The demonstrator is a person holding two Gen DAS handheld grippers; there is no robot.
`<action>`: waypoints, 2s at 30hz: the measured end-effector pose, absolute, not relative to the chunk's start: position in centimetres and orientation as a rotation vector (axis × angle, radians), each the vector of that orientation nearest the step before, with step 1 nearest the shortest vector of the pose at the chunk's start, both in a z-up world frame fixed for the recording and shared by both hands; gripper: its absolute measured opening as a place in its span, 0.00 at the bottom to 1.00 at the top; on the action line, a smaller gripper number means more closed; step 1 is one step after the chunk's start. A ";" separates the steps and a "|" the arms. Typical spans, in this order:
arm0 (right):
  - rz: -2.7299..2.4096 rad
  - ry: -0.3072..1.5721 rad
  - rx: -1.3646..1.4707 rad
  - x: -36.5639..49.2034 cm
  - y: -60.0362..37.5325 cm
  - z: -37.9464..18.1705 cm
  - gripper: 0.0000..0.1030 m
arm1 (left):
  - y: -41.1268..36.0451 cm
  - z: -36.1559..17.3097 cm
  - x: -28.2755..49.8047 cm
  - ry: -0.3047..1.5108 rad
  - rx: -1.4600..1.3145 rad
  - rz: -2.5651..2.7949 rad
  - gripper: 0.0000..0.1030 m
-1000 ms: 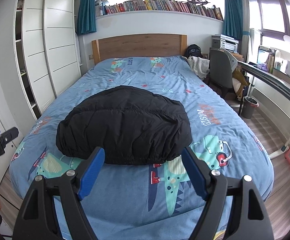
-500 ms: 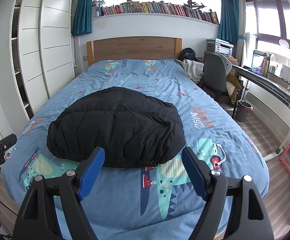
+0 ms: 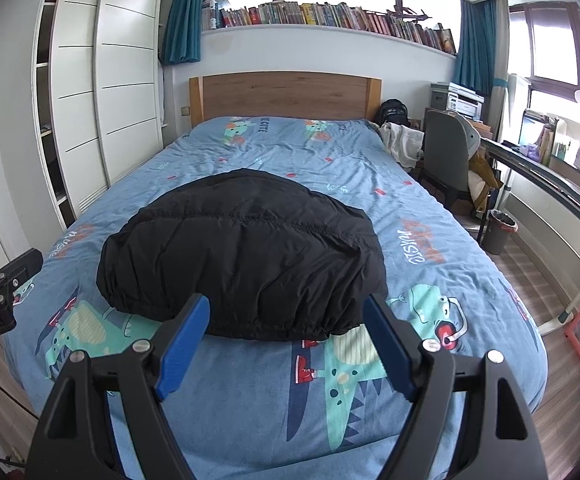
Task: Fold large clothes
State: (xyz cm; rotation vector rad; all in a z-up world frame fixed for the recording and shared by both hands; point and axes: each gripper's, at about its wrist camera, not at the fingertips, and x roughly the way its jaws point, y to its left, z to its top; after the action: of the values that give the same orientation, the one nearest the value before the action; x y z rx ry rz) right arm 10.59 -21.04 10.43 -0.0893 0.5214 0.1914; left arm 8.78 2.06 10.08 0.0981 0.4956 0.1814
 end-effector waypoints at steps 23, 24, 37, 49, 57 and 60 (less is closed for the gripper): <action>0.213 0.564 -0.075 10.6 -20.8 9.5 0.76 | 2.8 8.5 9.2 0.602 0.051 0.176 1.00; 0.215 0.565 -0.075 10.5 -20.8 9.5 0.76 | 2.8 8.5 9.2 0.604 0.052 0.174 1.00; 0.221 0.591 -0.065 10.3 -20.4 8.8 0.76 | 2.3 7.8 9.3 0.636 0.059 0.169 1.00; 0.221 0.604 -0.063 10.0 -20.4 8.3 0.76 | 2.6 7.2 9.4 0.671 0.043 0.173 1.00; 0.216 0.614 -0.062 9.7 -20.5 8.1 0.76 | 3.0 6.9 9.3 0.683 0.032 0.177 1.00; 0.214 0.615 -0.062 9.7 -20.6 8.0 0.76 | 3.0 6.9 9.3 0.685 0.030 0.177 1.00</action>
State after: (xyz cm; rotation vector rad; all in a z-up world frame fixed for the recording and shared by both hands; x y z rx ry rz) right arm 9.67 -20.61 8.03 -0.0616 0.6146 0.2141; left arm 9.26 3.01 6.90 0.0302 0.6848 0.1765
